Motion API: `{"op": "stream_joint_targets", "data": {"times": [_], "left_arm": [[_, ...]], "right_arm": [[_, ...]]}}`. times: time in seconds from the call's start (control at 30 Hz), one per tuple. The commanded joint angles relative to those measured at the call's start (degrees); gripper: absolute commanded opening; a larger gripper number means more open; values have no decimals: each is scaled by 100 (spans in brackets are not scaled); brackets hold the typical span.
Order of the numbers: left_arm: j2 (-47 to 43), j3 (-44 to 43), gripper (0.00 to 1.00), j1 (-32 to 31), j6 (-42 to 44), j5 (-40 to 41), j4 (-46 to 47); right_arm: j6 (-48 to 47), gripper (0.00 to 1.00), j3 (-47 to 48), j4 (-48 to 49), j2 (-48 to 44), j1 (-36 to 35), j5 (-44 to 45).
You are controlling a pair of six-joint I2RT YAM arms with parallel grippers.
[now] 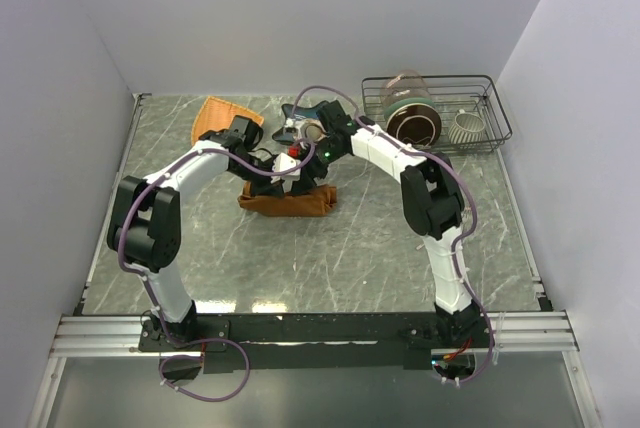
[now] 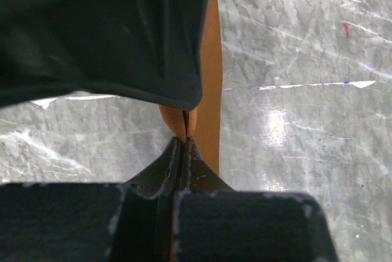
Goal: Fold the napkin into a case and place the utensils inside
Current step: Pass from the left arm to the right
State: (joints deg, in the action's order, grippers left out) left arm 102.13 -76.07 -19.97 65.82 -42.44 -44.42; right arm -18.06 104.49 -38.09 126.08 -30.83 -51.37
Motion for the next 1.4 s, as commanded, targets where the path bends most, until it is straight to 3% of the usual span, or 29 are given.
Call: {"op": "stream_joint_targets", "data": {"times": [0.0,0.27,0.43,0.77,0.8,0.9,1.03,1.07,1.13,1.23,1.27,1.37], "left_arm": [[-264,-39,1,-25,247,-467,118],[-176,-136,1,-34,177,-529,153],[-97,-215,1,-34,89,-546,162],[-52,-268,1,-34,27,-555,180],[-35,-285,1,-34,10,-573,188],[-9,-320,1,-34,-34,-564,215],[-17,-321,1,-25,-157,-547,267],[-35,-303,2,-16,-166,-547,285],[-79,-233,6,1,-227,-529,355],[-166,-206,22,45,-368,-538,373],[-202,-215,35,72,-455,-546,390],[-386,-250,53,343,-1122,-748,584]], "right_arm": [[-188,70,143,-120,-4,-55,5],[-312,59,-86,-112,-75,-116,-22],[-347,67,-42,-191,-40,-143,-48],[-479,66,-157,-173,-75,-160,-4],[-470,64,-157,-155,-75,-169,65],[-444,45,-148,-103,-66,-187,163],[-400,7,-174,-67,-101,-178,233],[-417,1,-131,-102,-75,-160,233],[-400,0,-95,-146,-75,-134,224],[-321,0,-86,-94,-101,-81,233],[-320,0,-78,-85,-119,-64,294],[-478,0,-17,-129,-163,-37,504]]}}
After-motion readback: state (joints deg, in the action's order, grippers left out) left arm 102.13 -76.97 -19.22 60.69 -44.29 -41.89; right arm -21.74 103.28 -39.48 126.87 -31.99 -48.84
